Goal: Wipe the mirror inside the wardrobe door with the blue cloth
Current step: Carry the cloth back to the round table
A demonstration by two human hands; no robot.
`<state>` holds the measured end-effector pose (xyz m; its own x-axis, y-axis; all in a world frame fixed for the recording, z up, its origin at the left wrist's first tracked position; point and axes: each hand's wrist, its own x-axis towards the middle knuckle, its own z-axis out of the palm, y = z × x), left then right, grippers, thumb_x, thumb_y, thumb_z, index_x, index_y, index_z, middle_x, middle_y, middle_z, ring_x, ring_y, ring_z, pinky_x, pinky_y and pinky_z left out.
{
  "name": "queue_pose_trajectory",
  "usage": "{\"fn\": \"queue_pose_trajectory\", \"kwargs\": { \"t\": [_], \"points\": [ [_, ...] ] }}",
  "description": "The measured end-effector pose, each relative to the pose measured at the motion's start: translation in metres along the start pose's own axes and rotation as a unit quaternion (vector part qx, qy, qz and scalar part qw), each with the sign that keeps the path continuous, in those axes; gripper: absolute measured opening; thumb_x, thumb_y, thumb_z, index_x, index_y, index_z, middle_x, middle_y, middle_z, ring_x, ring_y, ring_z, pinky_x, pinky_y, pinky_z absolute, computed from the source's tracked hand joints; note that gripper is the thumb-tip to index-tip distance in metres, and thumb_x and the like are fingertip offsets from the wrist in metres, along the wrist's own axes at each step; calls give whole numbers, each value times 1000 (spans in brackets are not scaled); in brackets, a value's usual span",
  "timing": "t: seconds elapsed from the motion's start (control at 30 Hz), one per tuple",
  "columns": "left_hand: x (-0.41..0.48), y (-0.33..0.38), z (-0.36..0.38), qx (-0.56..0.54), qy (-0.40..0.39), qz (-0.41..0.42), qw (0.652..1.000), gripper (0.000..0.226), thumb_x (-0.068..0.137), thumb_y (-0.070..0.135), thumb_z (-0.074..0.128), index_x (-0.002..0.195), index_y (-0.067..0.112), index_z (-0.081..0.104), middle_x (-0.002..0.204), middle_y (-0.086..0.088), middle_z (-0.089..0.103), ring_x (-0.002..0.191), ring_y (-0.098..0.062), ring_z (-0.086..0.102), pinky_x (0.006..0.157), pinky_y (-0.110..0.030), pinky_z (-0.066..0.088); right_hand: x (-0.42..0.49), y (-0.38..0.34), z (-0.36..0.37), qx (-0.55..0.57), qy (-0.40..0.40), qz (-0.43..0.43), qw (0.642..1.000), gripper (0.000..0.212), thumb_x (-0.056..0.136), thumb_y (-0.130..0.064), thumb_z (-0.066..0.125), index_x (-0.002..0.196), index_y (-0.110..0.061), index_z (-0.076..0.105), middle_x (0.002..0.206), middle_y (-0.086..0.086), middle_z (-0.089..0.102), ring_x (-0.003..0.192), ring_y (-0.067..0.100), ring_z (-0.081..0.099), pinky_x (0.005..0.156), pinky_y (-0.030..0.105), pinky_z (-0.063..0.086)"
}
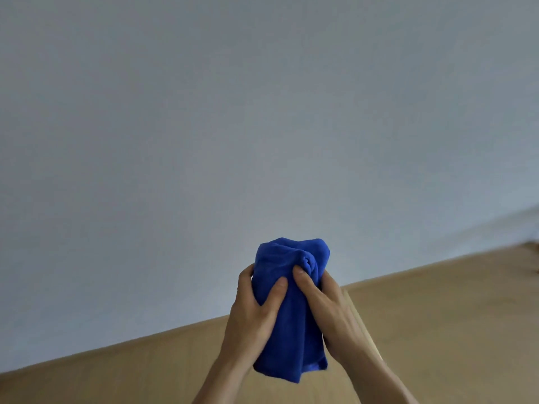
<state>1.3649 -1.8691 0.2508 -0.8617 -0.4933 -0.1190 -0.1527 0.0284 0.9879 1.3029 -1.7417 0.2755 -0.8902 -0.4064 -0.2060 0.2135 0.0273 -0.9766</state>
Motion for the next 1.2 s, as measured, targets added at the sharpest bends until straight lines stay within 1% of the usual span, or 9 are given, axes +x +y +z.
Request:
{"fn": "queue_pose_trajectory", "kwargs": {
  "t": [0.23, 0.3, 0.43, 0.6, 0.73, 0.83, 0.97, 1.07, 1.2],
  "points": [
    [5, 19, 116, -5, -46, -1, 999, 30, 93, 52, 65, 119, 50, 50, 107, 35, 65, 92, 7, 69, 67, -14, 54, -2, -8, -114, 22, 69, 3, 997, 17, 88, -53, 65, 94, -37, 69, 99, -4, 78, 92, 12, 75, 77, 31, 58],
    [6, 25, 150, -7, -60, 5, 998, 32, 93, 52, 65, 120, 48, 50, 106, 37, 65, 91, 8, 69, 65, -13, 54, -3, -11, -146, 26, 74, -1, 997, 18, 86, -55, 64, 93, -39, 68, 99, -5, 78, 92, 11, 75, 76, 30, 58],
    [7, 35, 215, -12, -99, 16, 995, 36, 92, 51, 66, 123, 43, 50, 105, 35, 66, 91, 6, 69, 64, -11, 54, -9, -14, -208, 32, 126, -10, 992, 32, 82, -56, 65, 99, -29, 67, 96, -4, 77, 90, 12, 75, 76, 31, 57],
    [8, 43, 288, -1, -174, 19, 985, 29, 92, 51, 65, 117, 48, 50, 102, 38, 64, 90, 8, 68, 63, -10, 54, -23, -16, -273, 54, 198, -18, 979, 13, 92, -47, 65, 92, -35, 69, 94, -6, 77, 87, 9, 74, 65, 18, 57],
    [14, 44, 338, 8, -239, 18, 971, 33, 91, 52, 65, 119, 46, 48, 101, 39, 64, 88, 7, 69, 62, -11, 54, -30, -15, -313, 64, 253, -18, 965, 5, 94, -45, 64, 93, -43, 69, 100, -8, 77, 92, 8, 74, 70, 21, 58],
    [23, 41, 368, 13, -274, 13, 961, 35, 90, 53, 66, 120, 45, 49, 102, 30, 69, 88, 5, 70, 62, -13, 55, -28, -12, -335, 68, 289, -11, 955, 6, 93, -46, 64, 95, -43, 68, 102, -9, 76, 93, 9, 73, 78, 28, 57],
    [45, 40, 405, 13, -316, 11, 949, 37, 89, 53, 66, 122, 42, 51, 107, 21, 69, 88, 5, 69, 64, -13, 55, -13, -12, -362, 69, 334, -8, 940, 5, 95, -43, 64, 93, -45, 68, 101, -12, 76, 92, 7, 73, 76, 25, 57],
    [71, 42, 431, 8, -347, 9, 938, 39, 90, 51, 65, 124, 39, 51, 112, 19, 67, 91, 4, 69, 67, -15, 56, 11, -16, -379, 70, 362, -5, 929, 5, 95, -43, 64, 97, -43, 68, 103, -11, 76, 94, 8, 73, 82, 30, 57],
    [116, 52, 462, 10, -372, 21, 928, 47, 88, 53, 65, 130, 36, 50, 116, 18, 67, 93, 2, 69, 77, -25, 61, 51, -27, -400, 77, 388, -4, 918, 8, 95, -43, 64, 101, -43, 68, 105, -12, 75, 96, 8, 72, 82, 30, 57]
  ]
}}
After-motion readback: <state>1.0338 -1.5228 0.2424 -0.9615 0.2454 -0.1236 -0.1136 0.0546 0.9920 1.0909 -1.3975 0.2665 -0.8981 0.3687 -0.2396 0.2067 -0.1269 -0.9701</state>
